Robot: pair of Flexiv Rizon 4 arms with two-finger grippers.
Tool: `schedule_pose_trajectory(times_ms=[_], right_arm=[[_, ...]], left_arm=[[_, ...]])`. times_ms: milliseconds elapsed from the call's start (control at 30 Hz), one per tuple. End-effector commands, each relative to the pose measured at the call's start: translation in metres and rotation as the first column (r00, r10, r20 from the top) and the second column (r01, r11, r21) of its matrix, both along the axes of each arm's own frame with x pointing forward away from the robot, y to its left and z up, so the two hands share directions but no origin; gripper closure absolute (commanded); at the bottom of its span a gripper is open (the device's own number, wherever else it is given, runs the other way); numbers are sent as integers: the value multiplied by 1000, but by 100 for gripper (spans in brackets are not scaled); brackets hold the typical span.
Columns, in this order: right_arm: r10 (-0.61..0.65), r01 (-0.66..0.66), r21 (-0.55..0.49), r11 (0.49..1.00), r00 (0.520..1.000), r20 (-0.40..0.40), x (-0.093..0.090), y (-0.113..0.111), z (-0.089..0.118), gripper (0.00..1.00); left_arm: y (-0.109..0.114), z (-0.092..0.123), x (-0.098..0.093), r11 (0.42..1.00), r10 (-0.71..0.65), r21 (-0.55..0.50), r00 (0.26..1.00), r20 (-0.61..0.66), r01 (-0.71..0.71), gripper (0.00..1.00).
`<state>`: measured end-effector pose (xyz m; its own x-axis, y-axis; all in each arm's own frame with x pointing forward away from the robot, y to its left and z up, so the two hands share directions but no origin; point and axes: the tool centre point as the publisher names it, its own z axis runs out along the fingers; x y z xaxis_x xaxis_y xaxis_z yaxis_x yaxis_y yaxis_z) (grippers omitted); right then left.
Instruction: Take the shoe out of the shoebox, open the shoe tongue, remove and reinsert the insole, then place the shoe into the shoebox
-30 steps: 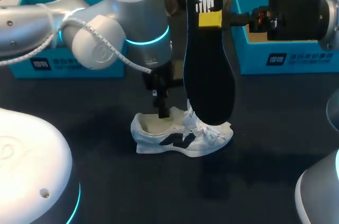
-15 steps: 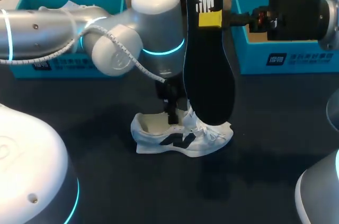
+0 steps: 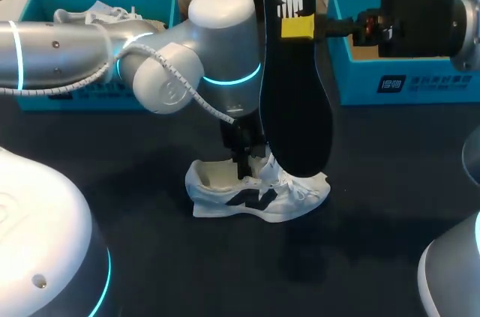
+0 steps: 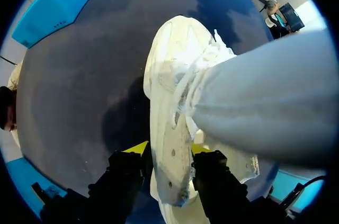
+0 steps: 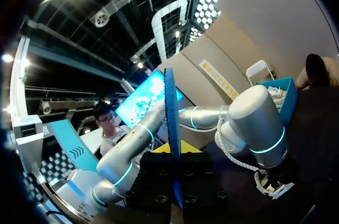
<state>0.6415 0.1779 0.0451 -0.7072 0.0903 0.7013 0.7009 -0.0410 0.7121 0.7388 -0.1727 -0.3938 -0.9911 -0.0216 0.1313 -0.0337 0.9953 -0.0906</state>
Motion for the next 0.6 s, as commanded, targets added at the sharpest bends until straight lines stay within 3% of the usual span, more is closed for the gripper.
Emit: schedule_pose_trajectory(times_ms=[33,67,133,400,600], right_arm=[[-1,1,1,1000,1000,0,1,3,-1,100],[-1,1,1,1000,1000,0,1,3,-1,100],[-1,1,1,1000,1000,0,1,3,-1,100],[-1,1,1,1000,1000,0,1,3,-1,100],[-1,1,1,1000,1000,0,1,3,-1,100]], left_arm=[[-2,-6,0,1000,-2,1,1000,-6,2,65],[-2,-7,0,1000,-1,3,1000,-11,1,71],[-2,-8,0,1000,0,4,1000,-15,0,98],[-2,-6,2,1000,-2,1,1000,-23,2,100],[-1,5,5,996,-86,-19,993,-79,85,100]])
